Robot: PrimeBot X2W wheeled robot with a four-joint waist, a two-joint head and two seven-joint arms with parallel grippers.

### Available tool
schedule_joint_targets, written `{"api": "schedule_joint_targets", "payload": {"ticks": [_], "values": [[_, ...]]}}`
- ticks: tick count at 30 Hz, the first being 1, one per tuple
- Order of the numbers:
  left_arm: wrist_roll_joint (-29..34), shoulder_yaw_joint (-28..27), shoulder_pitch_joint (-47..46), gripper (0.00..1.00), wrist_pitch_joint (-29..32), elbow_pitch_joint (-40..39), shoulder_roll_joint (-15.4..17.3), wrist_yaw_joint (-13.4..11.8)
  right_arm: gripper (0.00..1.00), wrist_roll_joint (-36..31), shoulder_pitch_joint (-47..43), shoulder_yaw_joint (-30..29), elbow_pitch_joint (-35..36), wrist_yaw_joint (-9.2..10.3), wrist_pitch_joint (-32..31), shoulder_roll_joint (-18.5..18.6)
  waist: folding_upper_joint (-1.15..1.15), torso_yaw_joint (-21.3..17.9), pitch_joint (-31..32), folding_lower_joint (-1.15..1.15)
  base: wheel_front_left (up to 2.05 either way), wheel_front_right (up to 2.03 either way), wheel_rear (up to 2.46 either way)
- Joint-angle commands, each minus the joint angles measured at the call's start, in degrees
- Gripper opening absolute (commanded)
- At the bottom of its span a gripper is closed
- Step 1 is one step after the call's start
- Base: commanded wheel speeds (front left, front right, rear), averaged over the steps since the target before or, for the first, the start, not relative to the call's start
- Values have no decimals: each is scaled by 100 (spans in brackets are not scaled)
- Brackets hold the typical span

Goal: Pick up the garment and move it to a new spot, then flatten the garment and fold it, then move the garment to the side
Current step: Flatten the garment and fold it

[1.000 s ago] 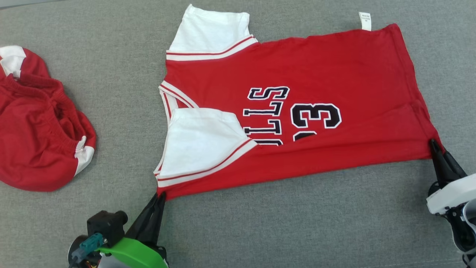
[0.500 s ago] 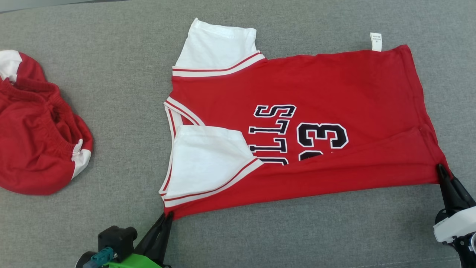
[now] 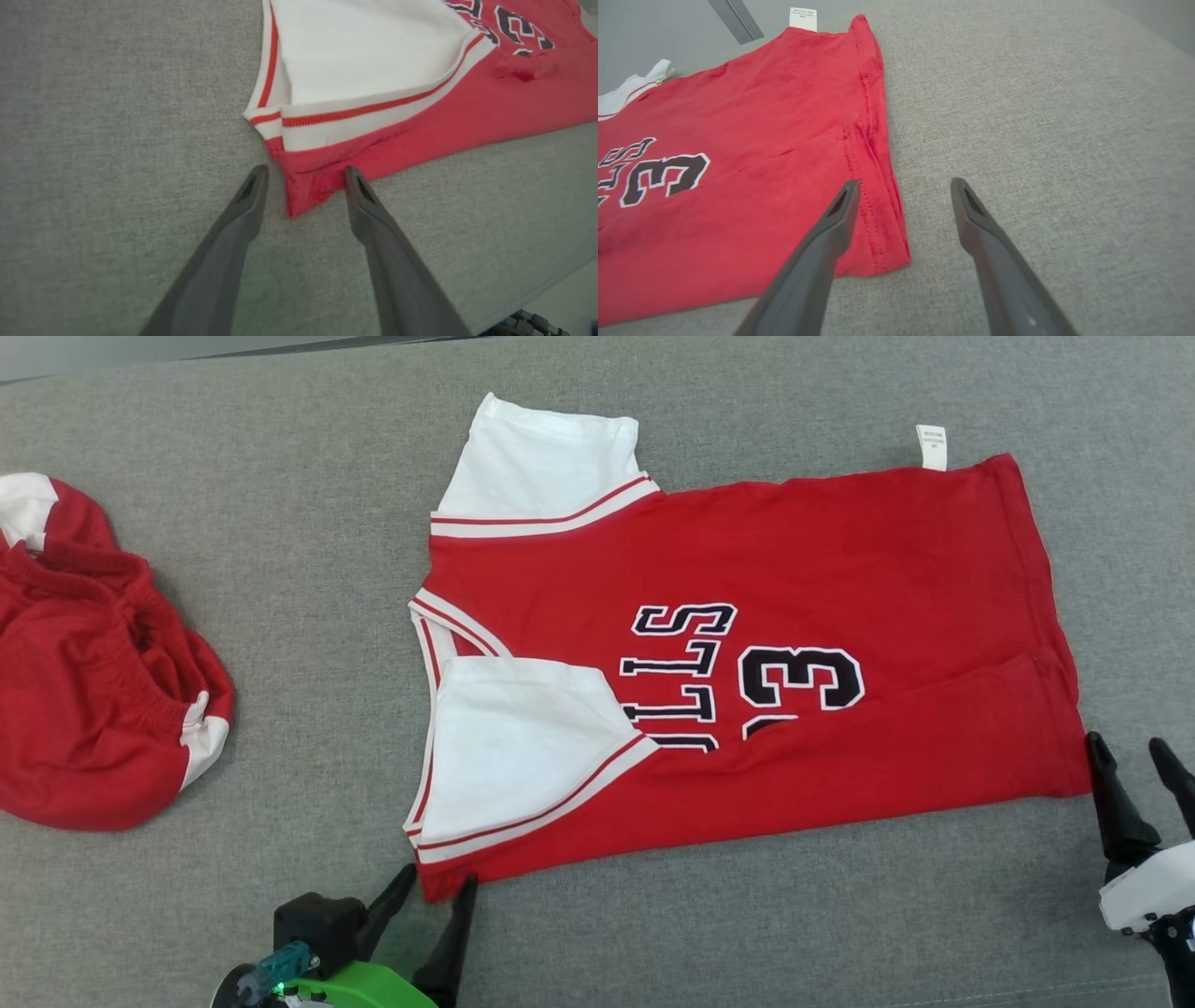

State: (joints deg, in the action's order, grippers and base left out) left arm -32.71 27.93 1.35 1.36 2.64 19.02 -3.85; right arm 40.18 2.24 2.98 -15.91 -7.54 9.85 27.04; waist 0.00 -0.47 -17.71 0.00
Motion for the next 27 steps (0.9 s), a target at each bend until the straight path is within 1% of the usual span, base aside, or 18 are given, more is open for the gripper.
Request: {"api": "schedule_joint_targets", "payload": {"ticks": [1,3,5,8,10,12,15,17,18,21,22,27], "values": [[-27,-15,-97,100,-45,13,-16,-18,100,-99,-54,-62,65,11,-5,11,0,-1,10,0,0,0,0],[-72,-73,-58,100,-83,-58,-22,-65,100,-242,-56,-131,155,11,11,15,0,-12,23,0,0,0,0],[-35,-196,-38,100,-154,-247,50,-170,100,-373,-11,-179,272,11,32,-45,0,-29,40,0,0,0,0],[-40,-459,-168,100,-148,-751,209,-330,100,-504,71,-195,459,11,33,-184,0,-41,61,0,0,0,0],[-108,-578,-369,100,23,-1107,337,-304,100,-584,141,-158,537,11,23,-256,0,-43,51,0,0,0,0],[-32,-686,-720,100,281,-1342,561,-280,100,-679,231,-72,639,10,-7,-329,0,-55,0,0,0,0,0],[-71,-717,-1503,100,695,-1469,673,-135,100,-767,407,61,756,11,-21,-359,0,-82,-151,0,0,0,0],[-416,-693,-2172,100,1053,-1296,477,66,100,-712,530,174,863,11,57,-401,0,-83,-272,0,0,0,0],[-577,-694,-2453,100,1236,-1136,405,120,100,-698,578,188,881,11,88,-417,0,-93,-332,0,0,0,0],[-893,-642,-3527,100,1864,-392,237,280,100,-816,837,319,933,11,255,-426,0,-194,-591,0,0,0,0],[-893,-614,-3839,100,2015,-133,187,299,100,-843,922,359,918,11,310,-455,0,-235,-673,0,0,0,0],[-733,-430,-5370,100,2783,1234,182,385,100,-871,1423,726,904,11,492,-577,0,-591,-1201,0,0,0,0]]}}
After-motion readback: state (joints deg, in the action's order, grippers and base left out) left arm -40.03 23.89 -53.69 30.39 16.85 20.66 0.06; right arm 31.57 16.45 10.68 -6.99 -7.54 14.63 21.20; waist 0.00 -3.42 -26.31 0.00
